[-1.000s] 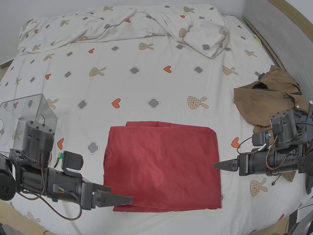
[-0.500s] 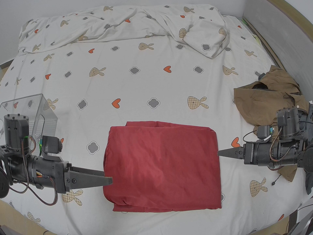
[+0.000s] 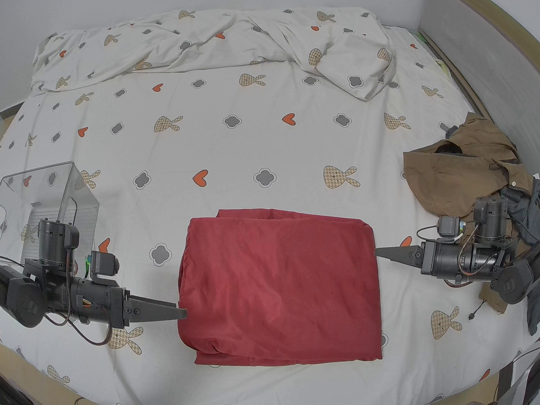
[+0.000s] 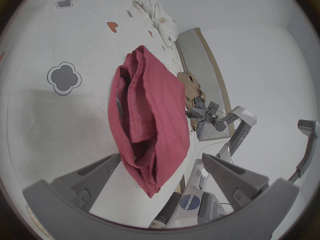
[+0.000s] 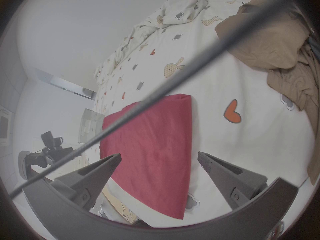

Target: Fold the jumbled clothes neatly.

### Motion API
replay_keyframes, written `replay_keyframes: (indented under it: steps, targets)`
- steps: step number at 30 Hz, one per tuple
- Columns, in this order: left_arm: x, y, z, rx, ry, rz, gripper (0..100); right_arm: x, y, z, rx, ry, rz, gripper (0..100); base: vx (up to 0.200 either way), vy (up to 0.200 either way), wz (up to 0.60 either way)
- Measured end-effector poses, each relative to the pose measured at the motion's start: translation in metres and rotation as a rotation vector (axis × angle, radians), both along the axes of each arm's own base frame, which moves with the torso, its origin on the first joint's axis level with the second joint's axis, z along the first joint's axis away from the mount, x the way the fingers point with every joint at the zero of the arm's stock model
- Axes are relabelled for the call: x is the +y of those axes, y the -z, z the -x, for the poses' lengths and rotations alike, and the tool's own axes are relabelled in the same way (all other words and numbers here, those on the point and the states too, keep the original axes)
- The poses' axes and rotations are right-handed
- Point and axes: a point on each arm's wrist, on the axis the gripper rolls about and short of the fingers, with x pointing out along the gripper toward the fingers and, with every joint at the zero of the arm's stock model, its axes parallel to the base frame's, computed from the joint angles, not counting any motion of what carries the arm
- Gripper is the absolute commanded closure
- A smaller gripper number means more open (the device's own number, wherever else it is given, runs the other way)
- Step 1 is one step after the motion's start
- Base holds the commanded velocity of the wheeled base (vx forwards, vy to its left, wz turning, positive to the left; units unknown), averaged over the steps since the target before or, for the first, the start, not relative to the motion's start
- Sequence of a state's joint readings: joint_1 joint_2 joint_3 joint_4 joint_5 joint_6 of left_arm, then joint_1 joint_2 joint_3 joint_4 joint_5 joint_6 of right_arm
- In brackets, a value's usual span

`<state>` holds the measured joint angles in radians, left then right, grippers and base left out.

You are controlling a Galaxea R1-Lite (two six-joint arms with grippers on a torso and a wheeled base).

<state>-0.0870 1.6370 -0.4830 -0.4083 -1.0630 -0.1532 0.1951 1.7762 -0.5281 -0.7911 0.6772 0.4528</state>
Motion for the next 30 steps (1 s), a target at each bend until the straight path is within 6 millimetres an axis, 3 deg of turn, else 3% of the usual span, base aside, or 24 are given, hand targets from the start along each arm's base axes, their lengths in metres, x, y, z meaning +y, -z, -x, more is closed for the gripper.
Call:
replay_keyframes:
  steps: [8, 17, 30]
  targets:
    - [0.007, 0.017, -0.014, 0.034, -0.022, -0.012, 0, -0.006, 0.028, -0.013, 0.016, 0.009, -0.009, 0, 0.0, 0.0, 0.0]
    - [0.008, 0.03, -0.028, 0.038, -0.037, -0.042, 0, -0.002, 0.045, -0.024, 0.002, 0.004, -0.019, 0, 0.0, 0.0, 0.0]
    - [0.0, 0.061, -0.054, -0.029, 0.018, -0.001, 0, -0.001, 0.054, -0.026, 0.03, 0.003, -0.016, 0, 0.0, 0.0, 0.0]
